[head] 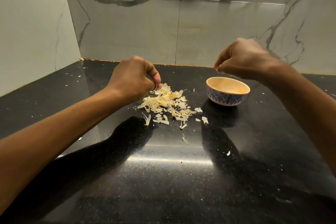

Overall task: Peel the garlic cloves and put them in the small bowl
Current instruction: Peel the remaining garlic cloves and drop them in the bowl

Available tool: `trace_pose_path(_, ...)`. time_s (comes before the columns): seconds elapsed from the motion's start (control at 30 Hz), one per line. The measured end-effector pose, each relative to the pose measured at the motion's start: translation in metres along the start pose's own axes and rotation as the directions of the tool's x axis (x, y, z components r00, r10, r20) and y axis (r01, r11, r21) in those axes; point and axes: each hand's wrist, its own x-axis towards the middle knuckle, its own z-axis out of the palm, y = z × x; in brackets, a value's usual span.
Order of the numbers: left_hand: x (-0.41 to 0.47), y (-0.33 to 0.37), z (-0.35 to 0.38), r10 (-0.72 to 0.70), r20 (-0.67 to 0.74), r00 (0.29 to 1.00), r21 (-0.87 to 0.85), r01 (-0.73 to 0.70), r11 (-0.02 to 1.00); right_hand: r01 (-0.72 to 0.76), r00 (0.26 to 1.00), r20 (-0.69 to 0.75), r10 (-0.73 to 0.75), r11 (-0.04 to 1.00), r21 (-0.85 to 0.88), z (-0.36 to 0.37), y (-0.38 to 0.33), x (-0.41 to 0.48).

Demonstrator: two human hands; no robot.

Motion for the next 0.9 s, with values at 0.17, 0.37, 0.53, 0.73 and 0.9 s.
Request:
trace_pose_path(0.17,-0.002,0.001,-0.003,0.006,-0.071,0.997,0.097,0.001,0.995,-0.057,0.991,0.106,0.087,0.964,-0.26,0.003,0.005,0.001)
trace_pose_path(0.37,0.001,-0.003,-0.002,0.035,-0.054,0.998,0.15,-0.027,0.988,0.137,0.988,-0.044,-0.145,0.978,-0.157,0.014,-0.01,-0.005)
trace_pose_path(0.53,0.003,-0.002,-0.002,0.032,-0.084,0.996,0.164,-0.018,0.986,0.471,0.854,0.112,-0.508,0.846,0.248,0.048,-0.046,-0.03)
trace_pose_path(0.73,0.003,-0.002,-0.005,0.029,-0.09,0.996,0.114,-0.018,0.993,0.55,0.785,0.189,-0.59,0.804,0.224,0.076,-0.052,-0.038)
trace_pose_path(0.9,0.003,-0.003,-0.004,0.044,-0.075,0.996,0.102,-0.036,0.994,0.514,0.816,0.21,-0.539,0.842,0.166,0.072,-0.049,-0.034)
